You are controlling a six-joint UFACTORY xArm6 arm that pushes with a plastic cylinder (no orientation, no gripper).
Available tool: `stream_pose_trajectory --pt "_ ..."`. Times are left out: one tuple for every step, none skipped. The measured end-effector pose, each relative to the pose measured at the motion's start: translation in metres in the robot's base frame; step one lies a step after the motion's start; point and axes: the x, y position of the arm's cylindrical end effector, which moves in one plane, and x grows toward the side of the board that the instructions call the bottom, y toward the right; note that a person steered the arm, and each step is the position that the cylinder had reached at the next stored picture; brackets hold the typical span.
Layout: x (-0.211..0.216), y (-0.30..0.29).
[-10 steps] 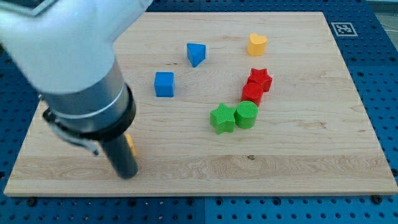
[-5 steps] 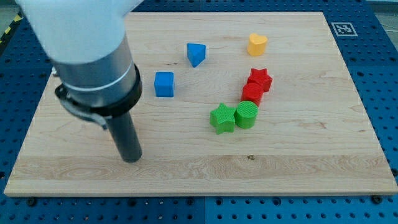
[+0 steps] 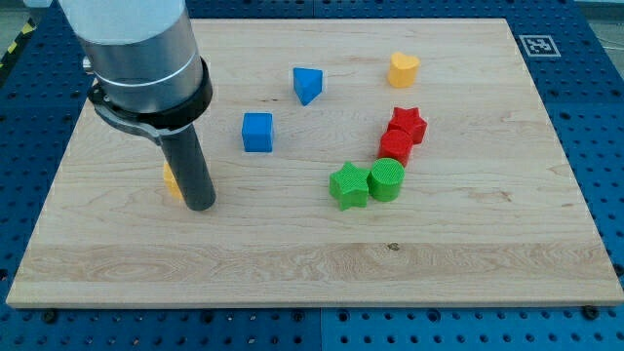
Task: Keep the yellow hexagon below the blue cube
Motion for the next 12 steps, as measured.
stream_pose_trajectory --pt "0.002 -0.008" --pt "0.027 -0.026" --pt "0.033 -0.048" --pt "0.008 -0.053" --pt "-0.016 -0.051" --pt "-0.037 -0.039" --pt "-0.039 -0.024" --pt "-0.039 -0.013" --pt "-0.039 -0.005" --pt "-0.039 0.002" --pt "-0.039 0.008" --pt "-0.041 0.011"
